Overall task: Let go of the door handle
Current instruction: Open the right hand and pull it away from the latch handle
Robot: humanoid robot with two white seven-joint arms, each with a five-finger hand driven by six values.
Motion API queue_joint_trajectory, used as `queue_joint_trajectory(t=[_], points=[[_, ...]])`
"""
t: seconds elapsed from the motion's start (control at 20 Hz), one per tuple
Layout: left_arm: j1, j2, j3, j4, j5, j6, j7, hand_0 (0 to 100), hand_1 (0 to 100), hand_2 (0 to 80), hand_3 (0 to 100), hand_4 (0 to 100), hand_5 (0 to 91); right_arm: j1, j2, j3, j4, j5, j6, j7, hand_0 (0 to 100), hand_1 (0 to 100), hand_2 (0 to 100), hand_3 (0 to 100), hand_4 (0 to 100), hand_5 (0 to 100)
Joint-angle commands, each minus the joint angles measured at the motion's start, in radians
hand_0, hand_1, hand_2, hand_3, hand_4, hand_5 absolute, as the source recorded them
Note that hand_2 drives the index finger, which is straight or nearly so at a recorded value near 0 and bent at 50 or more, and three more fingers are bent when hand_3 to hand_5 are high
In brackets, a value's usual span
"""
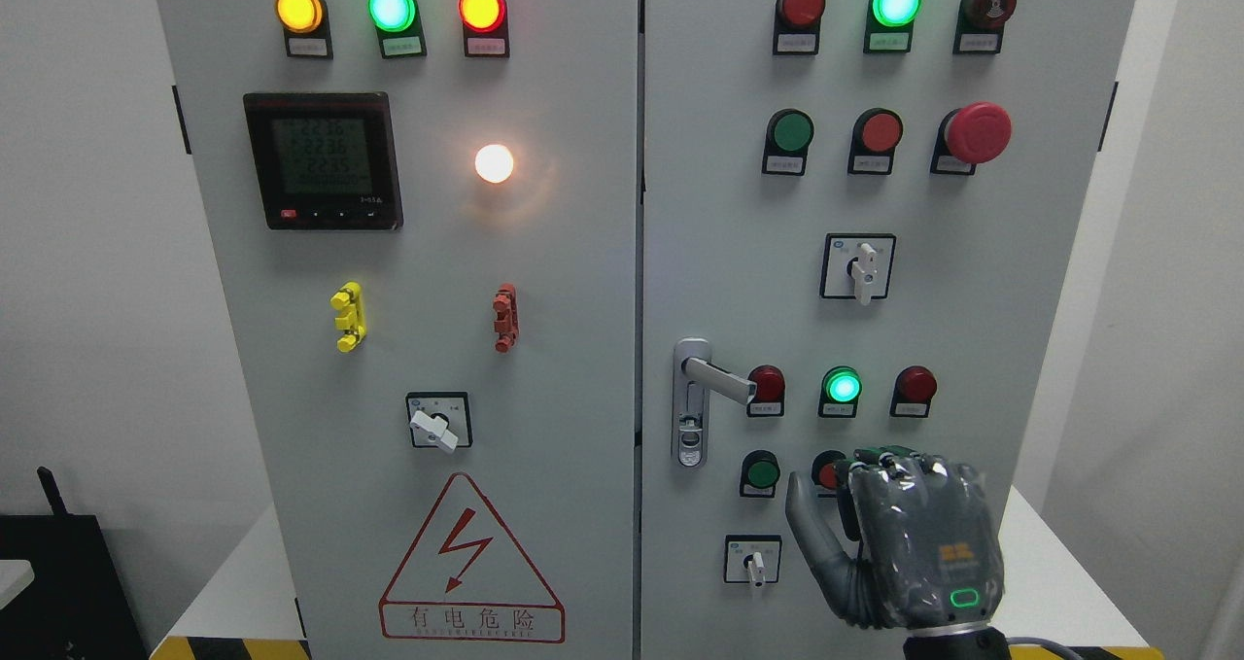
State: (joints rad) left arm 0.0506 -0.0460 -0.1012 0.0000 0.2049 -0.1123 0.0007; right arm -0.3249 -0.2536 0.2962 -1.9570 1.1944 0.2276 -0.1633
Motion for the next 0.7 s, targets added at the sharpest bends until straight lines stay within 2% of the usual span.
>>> queue_joint_trajectory(t=[0.0,0.2,0.3,0.45,0.65], points=[[0.000,0.000,0.000,-0.031,-0.001,0.000,0.001,12,39,0.0,0,0,0.0,-0.008,-0.286,0.086,-0.057,-0.116,0.012,-0.018,56,0,83,100,90,91],[0.000,0.000,0.000,-0.031,-0.001,0.000,0.001,12,39,0.0,0,0,0.0,-0.039,-0.338,0.139,-0.051,-0.218,0.111,-0.027,52,0,62,100,86,90],[0.000,0.000,0.000,-0.031,-0.001,0.000,0.001,12,39,0.0,0,0,0.0,-0.078,-0.367,0.191,-0.048,-0.289,0.176,-0.039,51,0,53,93,82,90],[0.000,0.000,0.000,-0.031,-0.001,0.000,0.001,12,39,0.0,0,0,0.0,-0.152,-0.410,0.267,-0.043,-0.355,0.248,-0.073,49,0,45,88,80,89],[0.000,0.000,0.000,-0.031,0.001,0.000,0.001,12,39,0.0,0,0,0.0,-0.195,-0.461,0.317,-0.048,-0.394,0.256,-0.105,50,0,39,86,79,90]])
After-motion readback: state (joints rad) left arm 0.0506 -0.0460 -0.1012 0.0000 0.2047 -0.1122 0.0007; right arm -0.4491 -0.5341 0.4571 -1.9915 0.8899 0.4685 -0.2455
